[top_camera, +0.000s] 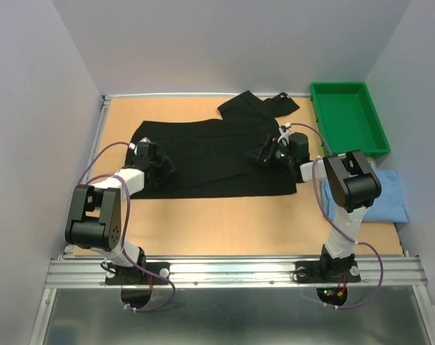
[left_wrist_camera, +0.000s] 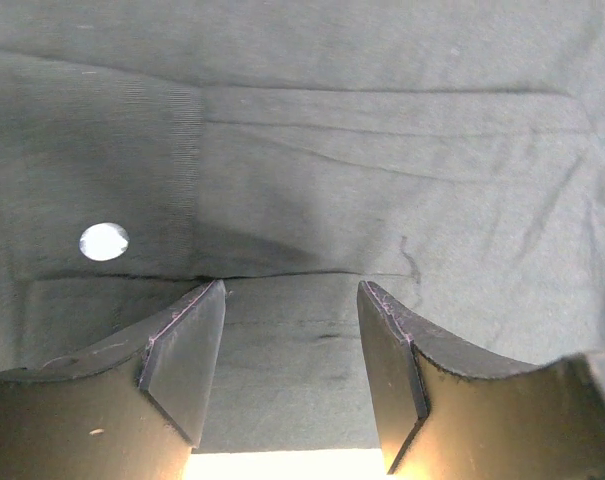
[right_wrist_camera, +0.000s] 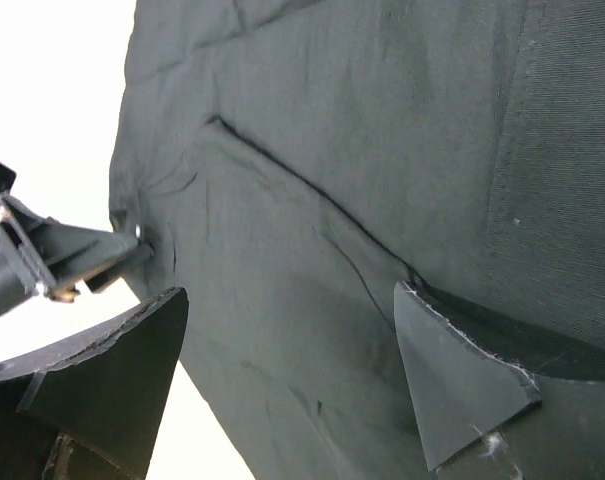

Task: Fold and stack the long sleeve shirts
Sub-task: Fold the shirt

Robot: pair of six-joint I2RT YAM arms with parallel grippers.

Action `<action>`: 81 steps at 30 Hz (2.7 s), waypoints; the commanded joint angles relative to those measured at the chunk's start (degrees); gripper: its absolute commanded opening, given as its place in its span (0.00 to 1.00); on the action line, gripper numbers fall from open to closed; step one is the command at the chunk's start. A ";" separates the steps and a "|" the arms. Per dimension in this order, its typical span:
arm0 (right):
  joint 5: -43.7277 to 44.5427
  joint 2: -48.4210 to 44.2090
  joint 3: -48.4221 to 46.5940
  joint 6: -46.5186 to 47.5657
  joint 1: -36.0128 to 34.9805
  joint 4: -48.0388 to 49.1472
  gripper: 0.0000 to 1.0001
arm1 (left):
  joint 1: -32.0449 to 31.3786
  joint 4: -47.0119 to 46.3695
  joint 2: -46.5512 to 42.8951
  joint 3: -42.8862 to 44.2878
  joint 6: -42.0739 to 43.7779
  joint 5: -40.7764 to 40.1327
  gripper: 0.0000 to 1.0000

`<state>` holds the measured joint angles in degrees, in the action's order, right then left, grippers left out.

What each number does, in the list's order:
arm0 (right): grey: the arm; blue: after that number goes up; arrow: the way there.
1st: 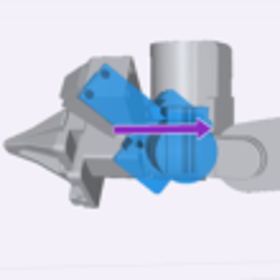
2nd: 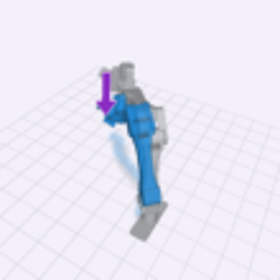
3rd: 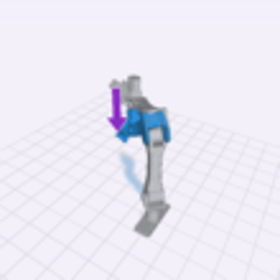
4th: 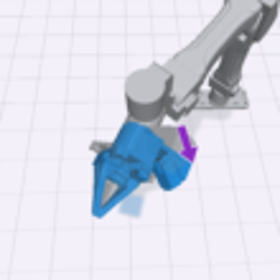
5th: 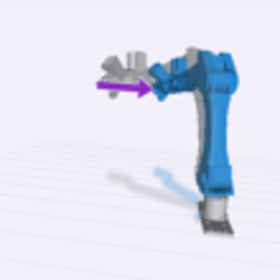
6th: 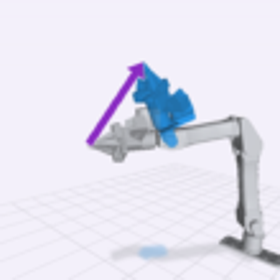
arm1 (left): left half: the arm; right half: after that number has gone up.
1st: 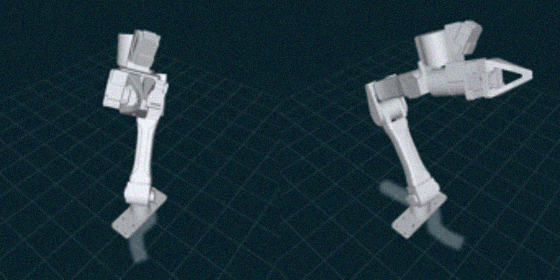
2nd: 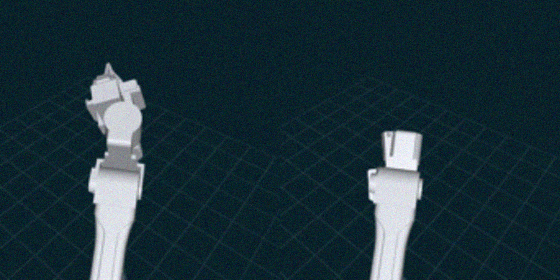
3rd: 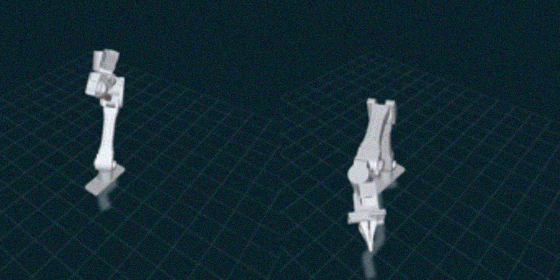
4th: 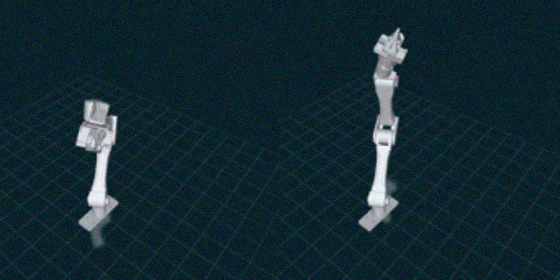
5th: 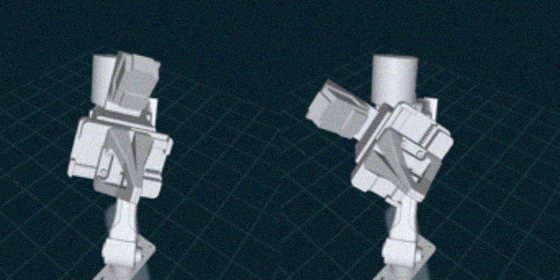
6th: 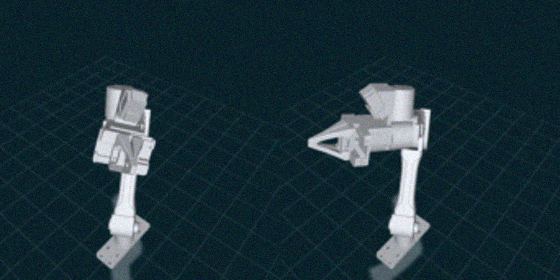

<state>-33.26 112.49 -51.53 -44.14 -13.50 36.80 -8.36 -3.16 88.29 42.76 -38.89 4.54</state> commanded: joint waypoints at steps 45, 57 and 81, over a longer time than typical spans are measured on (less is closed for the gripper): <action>29.90 -21.80 -12.01 23.66 -0.56 -52.70 0.66 | 1.33 16.52 -3.40 13.49 9.19 -16.22 0.69; 34.73 -15.19 -11.05 25.24 -3.03 -56.22 0.64 | 1.94 17.31 4.16 10.42 9.89 -9.73 0.68; 35.54 -27.50 -10.07 24.89 -3.03 -70.99 0.68 | 2.29 28.82 -8.14 10.40 11.56 -14.45 0.69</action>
<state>1.26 87.20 -53.15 -20.64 -16.25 -32.84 -6.37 23.64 79.77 45.93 -28.64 -2.57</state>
